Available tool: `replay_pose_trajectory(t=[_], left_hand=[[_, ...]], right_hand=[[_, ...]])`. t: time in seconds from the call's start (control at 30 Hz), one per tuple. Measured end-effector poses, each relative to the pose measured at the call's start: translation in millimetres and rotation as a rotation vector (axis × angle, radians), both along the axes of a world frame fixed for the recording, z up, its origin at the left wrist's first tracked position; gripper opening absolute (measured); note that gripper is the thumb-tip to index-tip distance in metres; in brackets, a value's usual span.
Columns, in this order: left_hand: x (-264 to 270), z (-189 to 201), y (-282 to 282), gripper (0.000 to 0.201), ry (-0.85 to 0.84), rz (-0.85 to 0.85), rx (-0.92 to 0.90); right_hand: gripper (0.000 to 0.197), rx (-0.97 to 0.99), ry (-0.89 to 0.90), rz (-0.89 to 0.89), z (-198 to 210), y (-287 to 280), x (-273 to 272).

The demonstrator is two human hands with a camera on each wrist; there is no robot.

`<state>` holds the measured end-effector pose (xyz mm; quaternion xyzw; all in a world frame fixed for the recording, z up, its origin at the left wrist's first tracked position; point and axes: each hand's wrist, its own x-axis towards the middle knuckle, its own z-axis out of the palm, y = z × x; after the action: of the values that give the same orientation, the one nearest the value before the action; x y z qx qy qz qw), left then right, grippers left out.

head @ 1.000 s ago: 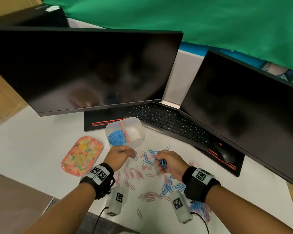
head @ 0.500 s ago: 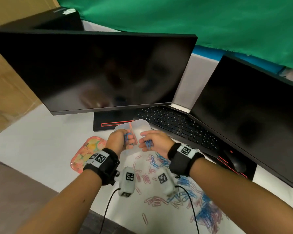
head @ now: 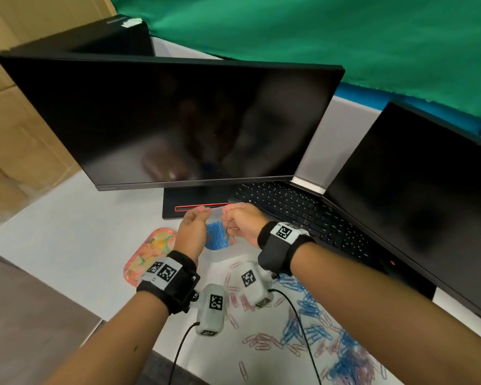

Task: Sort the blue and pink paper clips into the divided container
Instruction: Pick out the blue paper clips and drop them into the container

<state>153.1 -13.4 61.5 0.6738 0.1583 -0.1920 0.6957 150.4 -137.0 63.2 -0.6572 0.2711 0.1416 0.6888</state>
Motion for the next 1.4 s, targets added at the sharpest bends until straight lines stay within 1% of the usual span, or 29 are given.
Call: replay_pose_trajectory(t=[0.1, 0.2, 0.33, 0.43, 0.5, 0.57, 0.63, 0.7, 0.8, 0.9, 1.03, 1.1, 1.2, 1.3, 1.33, 1.4], left_hand=[[-5.0, -1.2, -2.2, 0.013, -0.102, -0.081, 0.066], [-14.6, -6.5, -7.3, 0.016, -0.254, -0.222, 0.154], [-33.2, -23.7, -20.1, 0.023, -0.418, -0.574, 0.312], [-47.0, -41.1, -33.6, 0.021, -0.509, -0.768, 0.457], [-52.4, -50.2, -43.5, 0.020, -0.552, -0.900, 0.580], [-55.4, -59.4, -52.3, 0.034, -0.614, -1.070, 0.745], [-56.4, -68.7, -55.8, 0.048, -0.702, -1.240, 0.902], [-57.2, -76.5, -56.3, 0.050, -0.785, -1.347, 1.012], [-57.5, -82.1, -53.6, 0.037, -0.820, -1.377, 1.089], [-58.8, -82.0, -51.5, 0.024, -0.829, -1.359, 1.104], [-64.0, -82.6, -45.0, 0.023, -0.783, -1.317, 1.070], [-67.1, -82.2, -40.8, 0.023, -0.736, -1.272, 1.017], [-69.4, -79.3, -35.3, 0.019, -0.622, -1.147, 0.887], [-70.2, -75.1, -30.8, 0.021, -0.538, -1.040, 0.769], [-70.8, -73.5, -29.7, 0.022, -0.518, -1.014, 0.742], [-71.8, -71.8, -27.8, 0.024, -0.485, -0.965, 0.714]], right_hand=[[0.020, -0.071, -0.031, -0.012, -0.5, -18.6, -17.0], [0.025, -0.133, -0.029, -0.004, -2.8, -49.5, -46.4], [0.020, -0.321, 0.043, 0.020, -17.5, -91.0, -102.8], [0.020, -0.483, 0.112, 0.048, -36.5, -109.4, -138.3], [0.021, -0.607, 0.152, 0.103, -49.0, -115.9, -156.6], [0.025, -0.694, 0.174, 0.133, -59.3, -118.6, -171.6], [0.027, -0.733, 0.165, 0.141, -68.2, -118.9, -180.8], [0.028, -0.769, 0.160, 0.155, -70.3, -119.3, -184.1], [0.026, -0.812, 0.143, 0.181, -70.1, -121.3, -178.3], [0.025, -0.861, 0.105, 0.242, -70.1, -120.2, -167.2], [0.022, -0.909, 0.051, 0.319, -70.2, -113.7, -142.1], [0.023, -0.925, 0.033, 0.352, -70.1, -108.1, -127.3], [0.030, -0.941, 0.019, 0.403, -73.1, -99.3, -107.3], [0.035, -0.978, 0.024, 0.494, -79.5, -91.8, -95.4], [0.033, -0.996, 0.024, 0.517, -81.6, -90.0, -93.7], [0.022, -1.022, 0.020, 0.538, -84.9, -87.8, -92.6]])
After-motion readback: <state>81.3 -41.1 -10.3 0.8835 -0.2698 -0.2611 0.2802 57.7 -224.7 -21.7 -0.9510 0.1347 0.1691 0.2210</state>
